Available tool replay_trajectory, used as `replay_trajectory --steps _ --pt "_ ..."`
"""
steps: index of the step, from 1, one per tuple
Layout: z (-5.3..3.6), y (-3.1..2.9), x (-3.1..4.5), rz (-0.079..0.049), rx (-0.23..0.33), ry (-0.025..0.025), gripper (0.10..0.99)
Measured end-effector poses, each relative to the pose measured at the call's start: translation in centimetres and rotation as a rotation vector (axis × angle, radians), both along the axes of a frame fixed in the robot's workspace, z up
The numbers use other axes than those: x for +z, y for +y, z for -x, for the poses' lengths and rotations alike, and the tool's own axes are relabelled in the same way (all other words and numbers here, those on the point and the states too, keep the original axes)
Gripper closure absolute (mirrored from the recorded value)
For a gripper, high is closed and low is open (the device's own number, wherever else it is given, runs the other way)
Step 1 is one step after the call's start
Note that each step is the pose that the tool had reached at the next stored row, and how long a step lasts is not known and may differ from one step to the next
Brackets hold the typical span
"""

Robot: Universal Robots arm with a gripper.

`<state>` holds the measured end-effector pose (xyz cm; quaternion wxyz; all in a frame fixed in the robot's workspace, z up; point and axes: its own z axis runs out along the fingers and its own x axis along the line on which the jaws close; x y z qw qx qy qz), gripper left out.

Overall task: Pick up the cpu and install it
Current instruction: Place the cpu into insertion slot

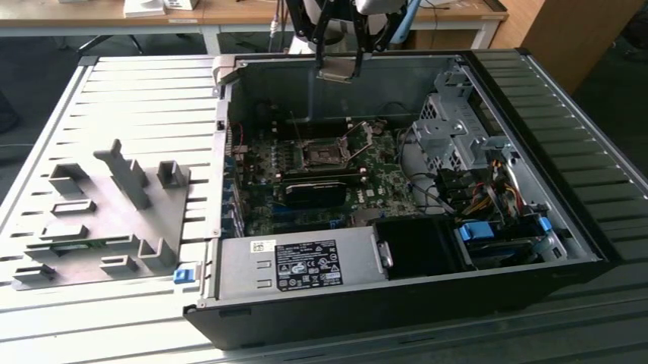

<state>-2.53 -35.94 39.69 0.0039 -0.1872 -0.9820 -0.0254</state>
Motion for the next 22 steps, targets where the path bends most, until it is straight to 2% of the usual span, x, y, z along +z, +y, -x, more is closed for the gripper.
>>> replay_trajectory --steps 22 --pt "0.00 0.00 -0.01 0.000 -0.128 0.0000 0.545"
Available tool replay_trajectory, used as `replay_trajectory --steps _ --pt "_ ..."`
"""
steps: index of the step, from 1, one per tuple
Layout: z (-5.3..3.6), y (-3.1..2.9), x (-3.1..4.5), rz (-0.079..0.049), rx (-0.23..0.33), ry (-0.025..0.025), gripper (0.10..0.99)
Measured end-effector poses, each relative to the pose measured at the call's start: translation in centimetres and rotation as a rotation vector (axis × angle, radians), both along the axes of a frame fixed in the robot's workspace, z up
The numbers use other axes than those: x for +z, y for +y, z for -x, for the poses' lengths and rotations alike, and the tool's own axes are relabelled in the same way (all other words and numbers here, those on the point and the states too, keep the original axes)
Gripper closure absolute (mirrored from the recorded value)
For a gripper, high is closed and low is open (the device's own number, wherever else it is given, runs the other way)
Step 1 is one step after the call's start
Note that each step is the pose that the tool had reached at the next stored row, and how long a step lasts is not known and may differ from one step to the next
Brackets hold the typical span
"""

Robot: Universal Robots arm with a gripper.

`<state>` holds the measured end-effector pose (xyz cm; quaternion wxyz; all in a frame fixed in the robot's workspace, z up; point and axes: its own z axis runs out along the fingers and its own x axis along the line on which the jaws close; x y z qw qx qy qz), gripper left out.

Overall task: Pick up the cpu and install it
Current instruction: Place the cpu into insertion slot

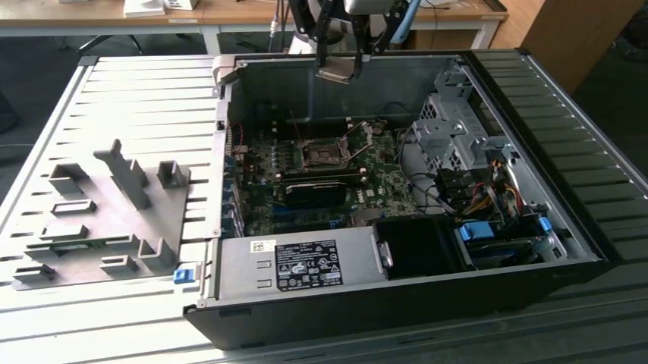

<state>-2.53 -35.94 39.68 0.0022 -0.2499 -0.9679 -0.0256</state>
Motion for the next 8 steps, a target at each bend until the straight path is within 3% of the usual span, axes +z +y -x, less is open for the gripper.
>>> replay_trajectory --steps 8 --pt "0.00 0.00 0.00 0.000 -0.042 0.0000 0.545"
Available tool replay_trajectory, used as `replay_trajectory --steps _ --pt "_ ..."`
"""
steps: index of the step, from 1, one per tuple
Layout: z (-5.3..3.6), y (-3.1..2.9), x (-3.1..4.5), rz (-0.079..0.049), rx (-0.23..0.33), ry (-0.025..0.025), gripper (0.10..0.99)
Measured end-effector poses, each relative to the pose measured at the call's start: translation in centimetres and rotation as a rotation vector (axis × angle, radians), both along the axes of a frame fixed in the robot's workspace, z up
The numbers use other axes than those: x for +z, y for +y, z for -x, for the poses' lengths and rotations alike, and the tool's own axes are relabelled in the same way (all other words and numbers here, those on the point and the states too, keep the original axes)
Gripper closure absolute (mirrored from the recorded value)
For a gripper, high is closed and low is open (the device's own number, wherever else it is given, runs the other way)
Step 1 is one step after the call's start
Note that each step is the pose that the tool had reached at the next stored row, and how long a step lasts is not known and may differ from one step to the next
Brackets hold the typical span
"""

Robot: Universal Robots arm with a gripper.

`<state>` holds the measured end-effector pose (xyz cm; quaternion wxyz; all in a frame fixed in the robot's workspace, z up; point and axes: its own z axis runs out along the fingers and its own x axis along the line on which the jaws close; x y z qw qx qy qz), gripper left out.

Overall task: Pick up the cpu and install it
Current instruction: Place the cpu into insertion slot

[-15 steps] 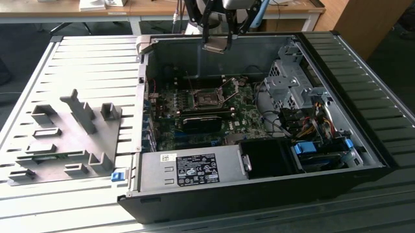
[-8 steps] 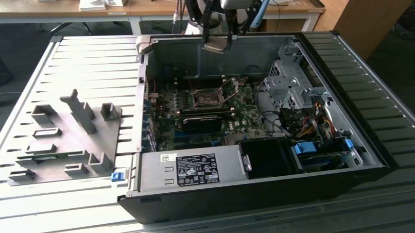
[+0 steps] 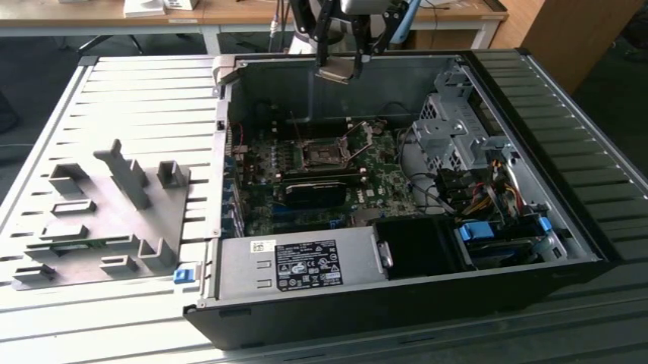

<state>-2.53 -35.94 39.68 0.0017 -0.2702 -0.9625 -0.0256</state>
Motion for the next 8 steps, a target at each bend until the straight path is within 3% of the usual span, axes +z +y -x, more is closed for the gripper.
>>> replay_trajectory --steps 8 --pt "0.00 0.00 0.00 0.000 -0.040 0.0000 0.545"
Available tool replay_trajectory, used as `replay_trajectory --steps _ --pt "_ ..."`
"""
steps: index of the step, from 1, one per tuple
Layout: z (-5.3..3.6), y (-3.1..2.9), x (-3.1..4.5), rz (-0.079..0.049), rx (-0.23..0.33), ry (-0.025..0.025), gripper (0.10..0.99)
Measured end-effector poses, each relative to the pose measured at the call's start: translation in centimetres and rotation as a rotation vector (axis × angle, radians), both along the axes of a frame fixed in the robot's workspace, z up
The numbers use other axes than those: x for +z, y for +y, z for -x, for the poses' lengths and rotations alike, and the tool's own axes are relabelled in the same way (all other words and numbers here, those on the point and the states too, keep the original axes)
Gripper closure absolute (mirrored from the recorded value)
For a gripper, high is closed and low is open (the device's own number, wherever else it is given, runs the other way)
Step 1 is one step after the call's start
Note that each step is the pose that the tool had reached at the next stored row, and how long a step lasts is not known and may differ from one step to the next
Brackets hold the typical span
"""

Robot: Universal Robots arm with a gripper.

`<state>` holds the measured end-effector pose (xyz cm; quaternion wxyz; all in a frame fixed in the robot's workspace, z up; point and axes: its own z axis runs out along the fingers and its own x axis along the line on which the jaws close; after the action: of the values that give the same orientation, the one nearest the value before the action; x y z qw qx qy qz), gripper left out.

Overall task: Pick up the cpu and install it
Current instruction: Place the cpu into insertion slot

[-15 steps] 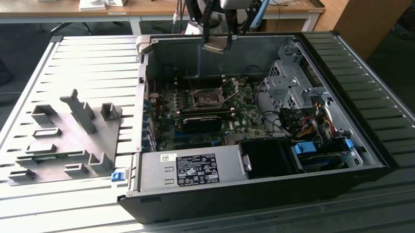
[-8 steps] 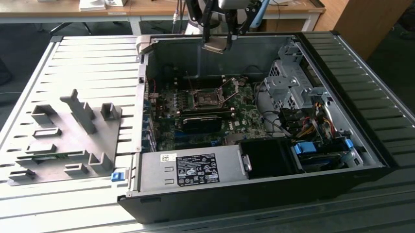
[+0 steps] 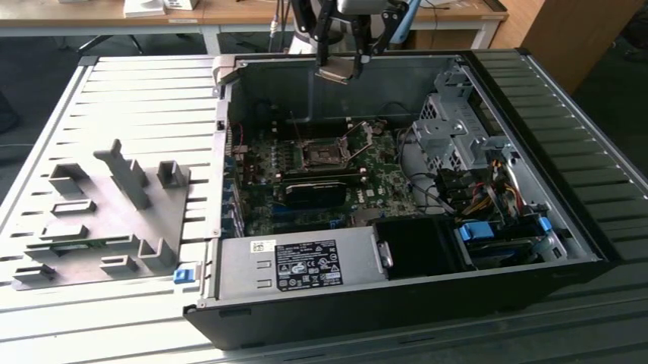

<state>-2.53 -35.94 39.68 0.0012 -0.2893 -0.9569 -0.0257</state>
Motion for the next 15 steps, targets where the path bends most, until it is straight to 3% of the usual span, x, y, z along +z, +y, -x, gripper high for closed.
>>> replay_trajectory --steps 15 --pt "0.00 0.00 -0.01 0.000 -0.074 0.0000 0.545"
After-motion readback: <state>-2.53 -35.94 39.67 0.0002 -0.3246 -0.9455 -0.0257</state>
